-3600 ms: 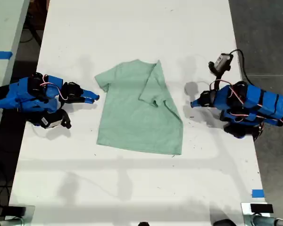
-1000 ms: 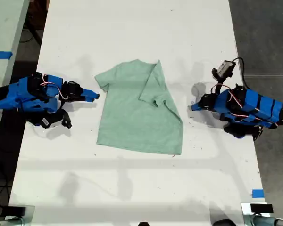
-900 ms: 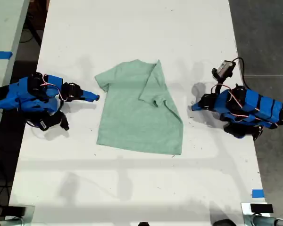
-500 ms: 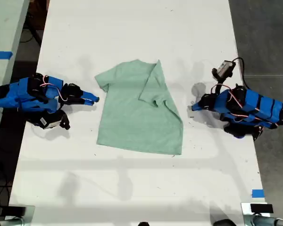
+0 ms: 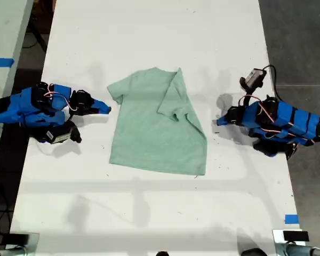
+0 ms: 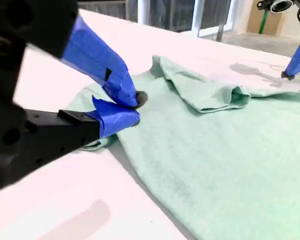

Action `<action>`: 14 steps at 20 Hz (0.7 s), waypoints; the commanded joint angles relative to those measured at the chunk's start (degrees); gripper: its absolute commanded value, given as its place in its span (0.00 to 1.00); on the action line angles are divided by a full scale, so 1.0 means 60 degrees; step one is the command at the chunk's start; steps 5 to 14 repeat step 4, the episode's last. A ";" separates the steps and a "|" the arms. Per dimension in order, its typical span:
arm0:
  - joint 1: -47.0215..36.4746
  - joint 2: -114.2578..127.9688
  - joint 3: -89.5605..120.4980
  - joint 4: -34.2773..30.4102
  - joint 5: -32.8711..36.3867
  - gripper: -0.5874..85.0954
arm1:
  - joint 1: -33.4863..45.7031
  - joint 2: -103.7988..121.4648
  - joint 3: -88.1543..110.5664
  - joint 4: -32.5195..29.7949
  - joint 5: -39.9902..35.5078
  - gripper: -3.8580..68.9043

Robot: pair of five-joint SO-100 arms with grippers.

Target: Fold t shirt

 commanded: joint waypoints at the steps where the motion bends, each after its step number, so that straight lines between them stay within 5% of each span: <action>1: -0.0234 0.0059 0.0088 0.0439 -0.0073 0.01 | 0.0015 0.0103 0.0278 -0.0146 0.0044 0.07; 14: 0.0234 0.0059 0.0278 0.0234 -0.0015 0.01 | -0.0161 0.0103 0.0249 0.0000 0.0630 0.07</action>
